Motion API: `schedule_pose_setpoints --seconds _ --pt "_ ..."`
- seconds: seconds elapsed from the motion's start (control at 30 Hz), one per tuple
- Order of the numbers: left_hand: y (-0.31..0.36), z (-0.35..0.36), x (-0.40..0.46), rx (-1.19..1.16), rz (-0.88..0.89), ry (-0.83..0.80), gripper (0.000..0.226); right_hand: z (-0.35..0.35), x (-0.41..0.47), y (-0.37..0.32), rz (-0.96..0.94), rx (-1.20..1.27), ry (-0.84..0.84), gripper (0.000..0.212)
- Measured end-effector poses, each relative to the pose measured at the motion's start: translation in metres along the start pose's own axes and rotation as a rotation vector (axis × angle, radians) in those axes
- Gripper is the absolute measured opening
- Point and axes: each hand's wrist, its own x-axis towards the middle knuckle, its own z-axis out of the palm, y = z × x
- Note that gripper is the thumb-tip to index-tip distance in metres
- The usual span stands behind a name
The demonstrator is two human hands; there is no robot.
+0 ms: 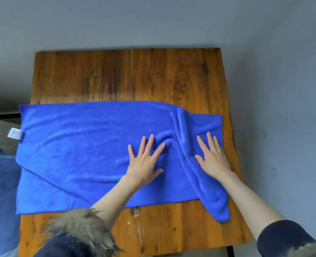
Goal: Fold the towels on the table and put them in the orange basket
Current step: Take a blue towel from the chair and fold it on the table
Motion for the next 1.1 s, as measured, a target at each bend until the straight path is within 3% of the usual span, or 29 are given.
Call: schedule_pose_setpoints --seconds 0.27,0.43,0.67,0.83,1.1 --pt "0.036 -0.005 0.033 0.145 -0.032 -0.048 0.123 -0.036 0.045 0.048 -0.071 -0.089 0.029 0.072" --pt "0.047 -0.011 0.039 0.21 -0.046 -0.064 0.134 -0.054 0.061 0.066 -0.058 -0.038 0.036 0.072" --pt "0.063 -0.005 0.039 0.253 0.026 -0.123 0.127 -0.06 0.069 0.071 -0.055 0.011 0.046 0.072" --pt "0.061 -0.012 0.052 0.111 0.018 0.0 0.114 -0.04 0.041 0.056 -0.143 -0.02 0.19 0.075" --pt "0.063 -0.016 0.079 0.099 -0.029 -0.004 0.115 0.005 0.011 0.069 -0.208 -0.068 0.166 0.073"
